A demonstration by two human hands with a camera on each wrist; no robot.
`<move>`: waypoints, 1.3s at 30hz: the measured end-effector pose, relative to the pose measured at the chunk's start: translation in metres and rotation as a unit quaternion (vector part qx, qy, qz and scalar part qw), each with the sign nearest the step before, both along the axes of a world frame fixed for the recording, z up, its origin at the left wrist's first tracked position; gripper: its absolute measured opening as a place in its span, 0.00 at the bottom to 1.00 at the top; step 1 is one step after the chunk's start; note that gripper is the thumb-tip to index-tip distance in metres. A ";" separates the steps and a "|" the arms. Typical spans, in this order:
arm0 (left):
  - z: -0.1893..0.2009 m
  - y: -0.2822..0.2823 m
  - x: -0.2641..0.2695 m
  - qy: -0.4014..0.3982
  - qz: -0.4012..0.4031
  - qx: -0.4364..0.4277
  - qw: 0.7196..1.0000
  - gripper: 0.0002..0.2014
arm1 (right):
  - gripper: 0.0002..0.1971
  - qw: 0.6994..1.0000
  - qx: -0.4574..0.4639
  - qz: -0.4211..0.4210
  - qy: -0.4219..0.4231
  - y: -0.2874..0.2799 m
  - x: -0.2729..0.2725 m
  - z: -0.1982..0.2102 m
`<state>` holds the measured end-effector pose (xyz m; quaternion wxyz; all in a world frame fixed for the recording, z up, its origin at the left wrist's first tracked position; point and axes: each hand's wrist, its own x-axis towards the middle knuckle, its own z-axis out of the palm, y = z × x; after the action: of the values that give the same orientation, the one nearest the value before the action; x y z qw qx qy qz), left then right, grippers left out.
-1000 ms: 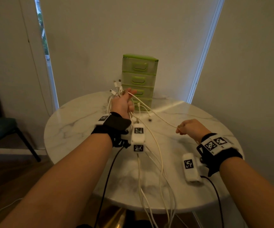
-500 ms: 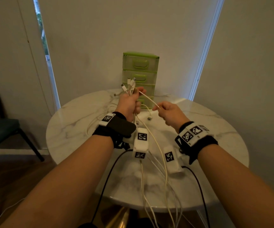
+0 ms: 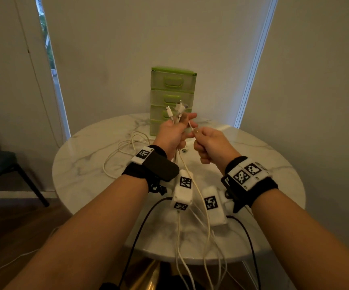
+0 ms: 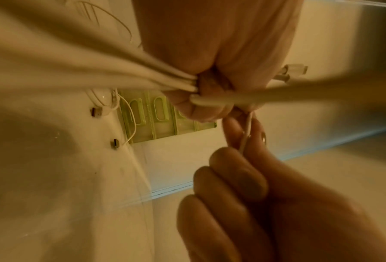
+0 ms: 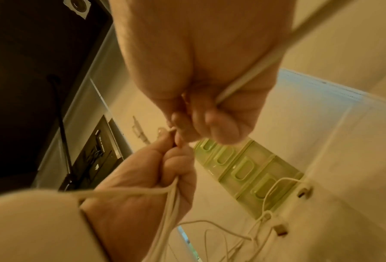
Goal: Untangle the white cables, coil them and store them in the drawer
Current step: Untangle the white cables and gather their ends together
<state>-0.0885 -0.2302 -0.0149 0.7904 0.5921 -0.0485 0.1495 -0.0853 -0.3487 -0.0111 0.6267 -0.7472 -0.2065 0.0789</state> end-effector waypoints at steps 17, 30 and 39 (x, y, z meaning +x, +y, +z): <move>0.011 -0.033 -0.010 -0.031 0.004 0.023 0.999 0.15 | 0.16 0.998 0.020 -0.044 -0.034 -0.008 -0.015 0.005; 0.057 0.006 -0.017 -0.060 -0.047 -0.250 0.965 0.19 | 0.19 0.993 -0.108 0.008 0.055 -0.105 -0.016 -0.026; 0.053 -0.051 -0.028 -0.053 -0.098 -0.191 0.975 0.20 | 0.06 0.984 -0.012 0.173 0.038 -0.045 -0.042 0.011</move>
<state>-0.1161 -0.2815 0.0381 0.8960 0.4137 -0.1190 0.1093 -0.1272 -0.3936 0.0000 0.6018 -0.7043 -0.3079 0.2167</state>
